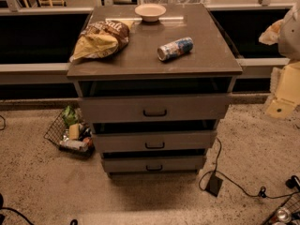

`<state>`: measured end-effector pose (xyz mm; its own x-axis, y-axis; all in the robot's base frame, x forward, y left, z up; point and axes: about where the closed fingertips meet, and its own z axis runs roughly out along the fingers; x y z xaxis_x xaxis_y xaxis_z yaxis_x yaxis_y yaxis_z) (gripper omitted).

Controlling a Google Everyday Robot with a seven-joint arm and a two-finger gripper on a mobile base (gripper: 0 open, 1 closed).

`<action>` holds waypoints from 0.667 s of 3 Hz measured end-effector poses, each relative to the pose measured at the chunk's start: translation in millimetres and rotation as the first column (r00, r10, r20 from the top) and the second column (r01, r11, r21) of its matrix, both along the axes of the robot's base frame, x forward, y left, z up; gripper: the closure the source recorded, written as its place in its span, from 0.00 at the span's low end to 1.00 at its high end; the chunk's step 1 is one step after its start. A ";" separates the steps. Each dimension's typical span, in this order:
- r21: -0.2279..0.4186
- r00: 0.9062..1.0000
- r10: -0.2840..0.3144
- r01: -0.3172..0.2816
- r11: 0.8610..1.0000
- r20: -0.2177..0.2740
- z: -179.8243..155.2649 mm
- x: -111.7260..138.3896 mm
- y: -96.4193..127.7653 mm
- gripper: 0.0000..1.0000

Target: Open top drawer

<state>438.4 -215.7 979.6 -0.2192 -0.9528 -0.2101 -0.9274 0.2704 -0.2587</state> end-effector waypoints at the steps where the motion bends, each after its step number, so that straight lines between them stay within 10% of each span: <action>1: 0.005 1.000 0.008 -0.008 1.000 0.001 -1.5 0.2 1.0 0.00; 2: 0.051 0.996 0.087 -0.087 0.995 0.013 -15.7 0.8 10.5 0.00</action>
Offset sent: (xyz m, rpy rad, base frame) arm 0.0013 0.0213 -0.0392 0.1160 -0.0052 0.1934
